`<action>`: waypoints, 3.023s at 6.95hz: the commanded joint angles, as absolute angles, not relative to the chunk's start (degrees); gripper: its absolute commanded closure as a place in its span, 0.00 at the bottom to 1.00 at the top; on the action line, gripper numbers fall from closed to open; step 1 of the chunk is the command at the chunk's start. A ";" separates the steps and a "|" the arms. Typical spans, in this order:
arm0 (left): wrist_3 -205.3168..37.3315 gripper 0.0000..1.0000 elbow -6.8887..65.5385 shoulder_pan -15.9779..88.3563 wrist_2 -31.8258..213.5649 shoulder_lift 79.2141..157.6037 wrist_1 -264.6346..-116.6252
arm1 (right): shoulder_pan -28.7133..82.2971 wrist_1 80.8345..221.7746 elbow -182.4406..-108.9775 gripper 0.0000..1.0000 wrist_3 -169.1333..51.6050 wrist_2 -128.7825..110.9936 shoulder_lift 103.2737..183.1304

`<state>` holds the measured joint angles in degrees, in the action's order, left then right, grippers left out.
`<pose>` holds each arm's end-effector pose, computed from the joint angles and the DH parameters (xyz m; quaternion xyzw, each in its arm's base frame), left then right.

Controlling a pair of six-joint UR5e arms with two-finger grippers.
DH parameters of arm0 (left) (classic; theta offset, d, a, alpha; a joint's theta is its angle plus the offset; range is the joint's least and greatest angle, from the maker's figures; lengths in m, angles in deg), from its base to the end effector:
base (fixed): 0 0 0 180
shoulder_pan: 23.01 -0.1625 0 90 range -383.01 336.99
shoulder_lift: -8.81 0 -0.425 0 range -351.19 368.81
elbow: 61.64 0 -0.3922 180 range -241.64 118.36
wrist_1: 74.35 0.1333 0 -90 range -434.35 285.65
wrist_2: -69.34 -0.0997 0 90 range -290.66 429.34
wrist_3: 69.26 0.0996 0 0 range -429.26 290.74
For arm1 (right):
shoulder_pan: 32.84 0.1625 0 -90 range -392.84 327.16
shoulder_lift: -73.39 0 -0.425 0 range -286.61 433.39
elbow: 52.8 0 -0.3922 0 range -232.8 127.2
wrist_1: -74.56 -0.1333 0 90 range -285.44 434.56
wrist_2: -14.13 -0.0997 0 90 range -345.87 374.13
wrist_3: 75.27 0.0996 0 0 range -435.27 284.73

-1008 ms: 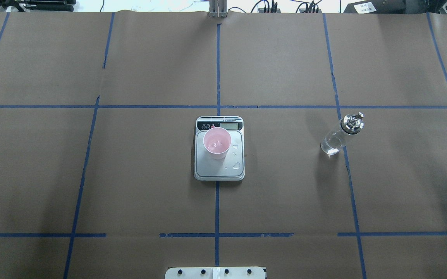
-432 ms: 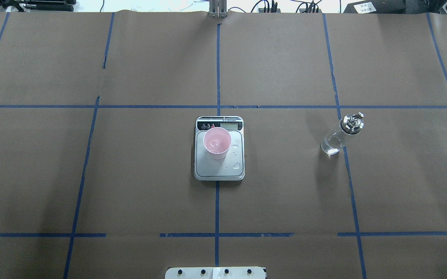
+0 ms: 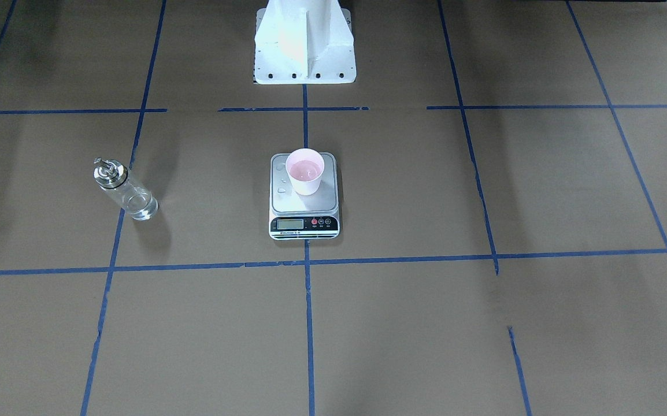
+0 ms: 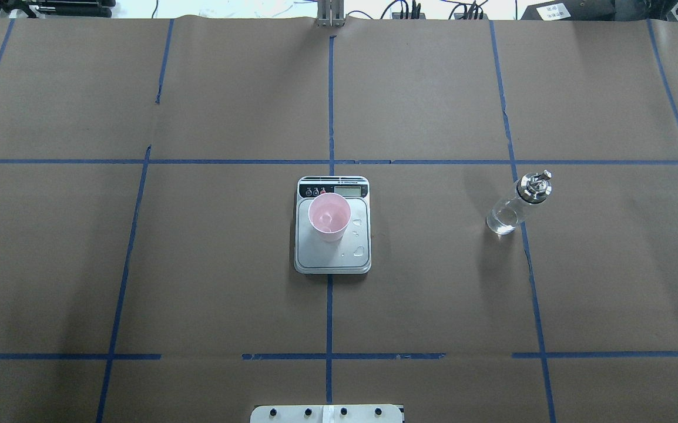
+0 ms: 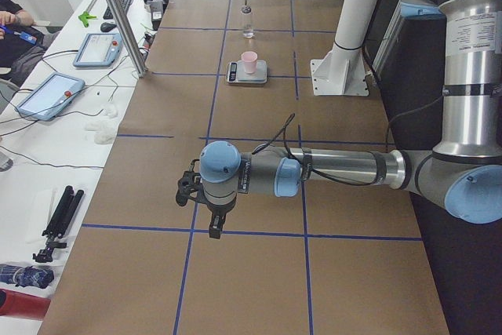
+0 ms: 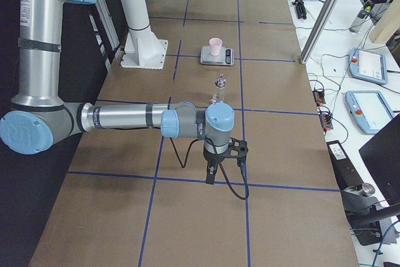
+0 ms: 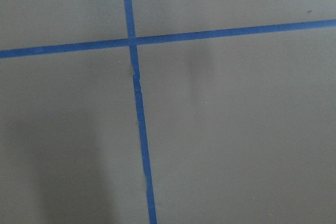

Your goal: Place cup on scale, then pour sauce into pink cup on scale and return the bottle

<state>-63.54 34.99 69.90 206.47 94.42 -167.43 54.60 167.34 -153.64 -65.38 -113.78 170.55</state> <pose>-0.0838 -0.4613 0.6291 0.0725 0.3950 0.0410 0.9149 0.0524 -0.4421 0.6360 -0.0278 -0.3237 0.0579 0.9440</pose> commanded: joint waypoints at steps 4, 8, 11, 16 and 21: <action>-63.64 0.00 34.68 68.05 206.36 94.33 -167.43 | 54.79 166.67 -153.61 0.00 -65.60 -116.04 170.69; -63.64 0.00 34.60 67.78 206.36 94.42 -167.34 | 54.79 165.71 -153.61 0.00 -65.60 -115.95 170.60; -63.72 0.00 34.51 67.78 206.27 94.33 -167.25 | 54.79 164.65 -153.52 0.00 -65.69 -115.95 170.69; -63.81 0.00 34.51 67.78 203.19 94.77 -167.43 | 54.79 164.65 -153.52 0.00 -65.69 -115.95 170.60; -63.64 0.00 34.51 67.78 203.19 94.68 -167.51 | 54.79 164.65 -153.61 0.00 -65.60 -116.04 170.60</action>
